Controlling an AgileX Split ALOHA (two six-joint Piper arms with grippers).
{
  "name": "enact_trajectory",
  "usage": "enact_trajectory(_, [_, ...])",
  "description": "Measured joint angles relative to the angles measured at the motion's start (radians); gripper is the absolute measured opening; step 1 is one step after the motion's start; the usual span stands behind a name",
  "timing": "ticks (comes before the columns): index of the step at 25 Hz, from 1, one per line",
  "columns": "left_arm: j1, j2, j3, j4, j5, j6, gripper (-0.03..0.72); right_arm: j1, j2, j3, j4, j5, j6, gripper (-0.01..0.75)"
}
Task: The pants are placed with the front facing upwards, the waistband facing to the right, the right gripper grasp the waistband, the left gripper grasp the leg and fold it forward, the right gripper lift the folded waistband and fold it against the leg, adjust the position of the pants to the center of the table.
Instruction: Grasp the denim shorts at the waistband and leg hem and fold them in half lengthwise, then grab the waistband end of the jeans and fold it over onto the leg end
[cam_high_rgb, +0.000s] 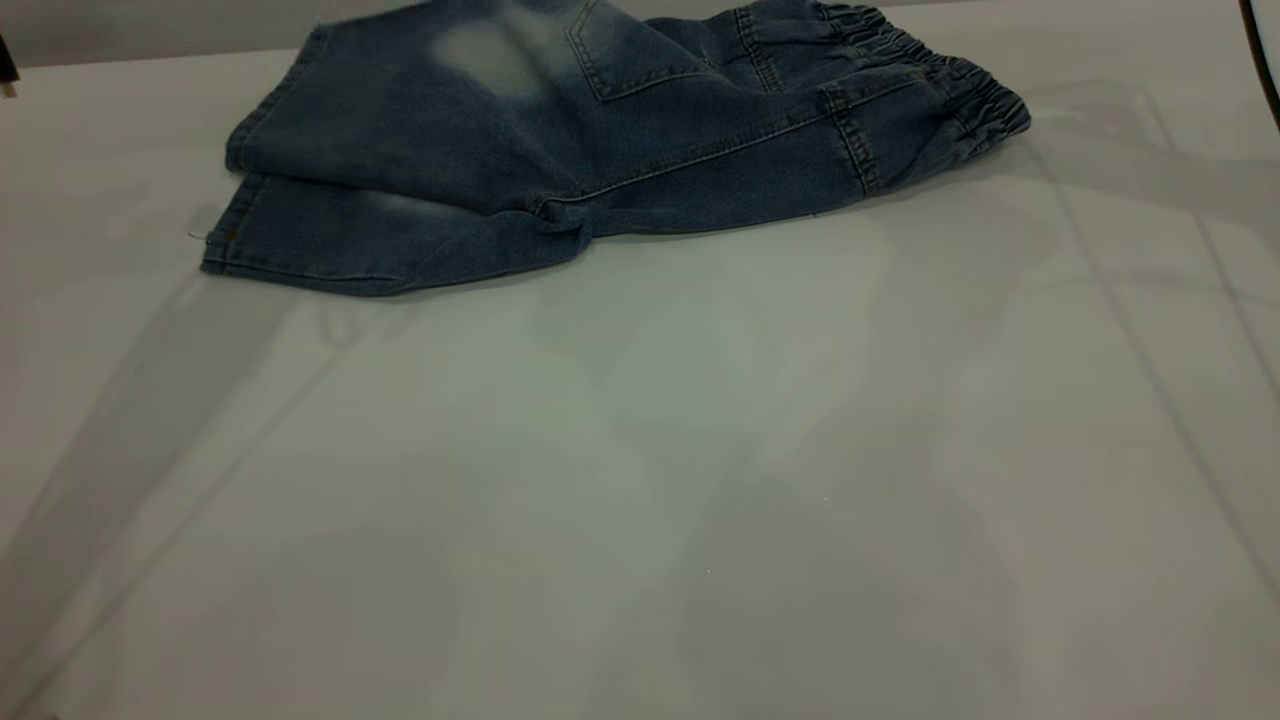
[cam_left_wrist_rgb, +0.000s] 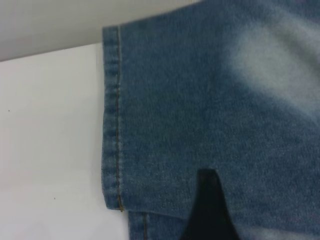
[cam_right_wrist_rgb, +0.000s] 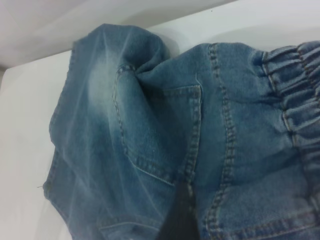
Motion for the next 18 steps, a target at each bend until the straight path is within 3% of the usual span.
enact_trajectory(6, [-0.001, 0.000, 0.000, -0.003, 0.046, 0.000, 0.475, -0.025, 0.000, 0.000, -0.001, 0.062, 0.040, 0.573])
enact_trajectory(14, [-0.001, 0.000, -0.021, -0.012, 0.102, -0.003, 0.475, -0.147, 0.000, -0.001, -0.042, 0.300, 0.150, 0.573])
enact_trajectory(18, [-0.001, 0.000, -0.072, -0.036, 0.196, -0.004, 0.475, -0.197, 0.000, -0.001, -0.061, 0.381, 0.152, 0.573])
